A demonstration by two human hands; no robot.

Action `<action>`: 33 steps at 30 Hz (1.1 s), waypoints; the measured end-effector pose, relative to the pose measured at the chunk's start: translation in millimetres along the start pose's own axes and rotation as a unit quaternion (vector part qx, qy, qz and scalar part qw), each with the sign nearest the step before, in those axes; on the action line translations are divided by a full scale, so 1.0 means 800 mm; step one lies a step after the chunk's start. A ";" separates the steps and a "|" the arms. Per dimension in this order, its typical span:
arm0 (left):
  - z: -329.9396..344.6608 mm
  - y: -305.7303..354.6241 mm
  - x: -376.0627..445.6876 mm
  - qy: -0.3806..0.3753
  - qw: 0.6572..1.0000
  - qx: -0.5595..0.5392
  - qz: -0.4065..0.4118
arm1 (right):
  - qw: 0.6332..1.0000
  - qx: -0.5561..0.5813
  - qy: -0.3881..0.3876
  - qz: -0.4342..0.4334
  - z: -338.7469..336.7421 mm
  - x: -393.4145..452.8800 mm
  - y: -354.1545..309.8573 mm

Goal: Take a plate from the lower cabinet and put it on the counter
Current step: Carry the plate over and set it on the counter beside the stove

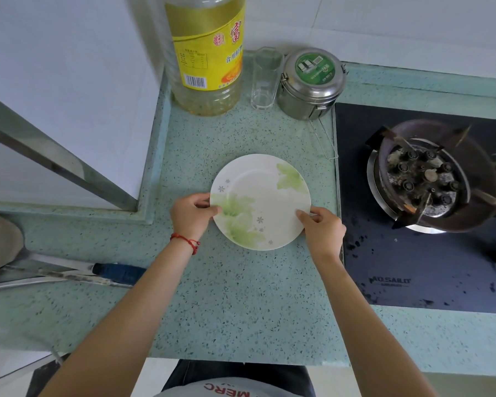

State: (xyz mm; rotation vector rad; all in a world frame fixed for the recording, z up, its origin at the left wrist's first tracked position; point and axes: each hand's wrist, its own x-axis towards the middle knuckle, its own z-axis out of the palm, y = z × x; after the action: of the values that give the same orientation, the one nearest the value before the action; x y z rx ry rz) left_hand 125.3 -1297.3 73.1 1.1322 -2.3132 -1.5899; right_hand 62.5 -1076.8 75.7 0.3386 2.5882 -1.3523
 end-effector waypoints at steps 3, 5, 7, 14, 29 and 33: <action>0.003 0.001 0.004 0.006 1.000 -0.013 -0.006 | 1.000 0.005 0.001 -0.001 0.002 0.005 -0.002; 0.004 0.001 0.006 0.011 1.000 -0.016 -0.005 | 1.000 0.007 0.002 -0.006 0.003 0.008 -0.004; 0.006 0.003 0.007 0.016 1.000 -0.016 -0.005 | 1.000 0.006 0.004 -0.009 0.003 0.010 -0.005; 0.010 0.004 0.007 0.024 1.000 -0.010 0.007 | 1.000 0.007 0.008 -0.005 0.004 0.012 -0.006; 0.005 -0.012 -0.020 0.044 0.999 -0.026 0.018 | 0.997 -0.074 0.016 -0.026 -0.003 -0.013 0.000; 0.003 -0.014 -0.039 0.041 0.998 0.017 0.045 | 0.994 -0.086 0.005 -0.063 -0.010 -0.036 0.009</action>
State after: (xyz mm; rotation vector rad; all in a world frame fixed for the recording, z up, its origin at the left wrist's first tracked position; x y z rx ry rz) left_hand 152.1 -1278.0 72.0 1.0628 -2.3130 -1.4496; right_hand 91.4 -1069.4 82.1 0.1569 2.7499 -1.1556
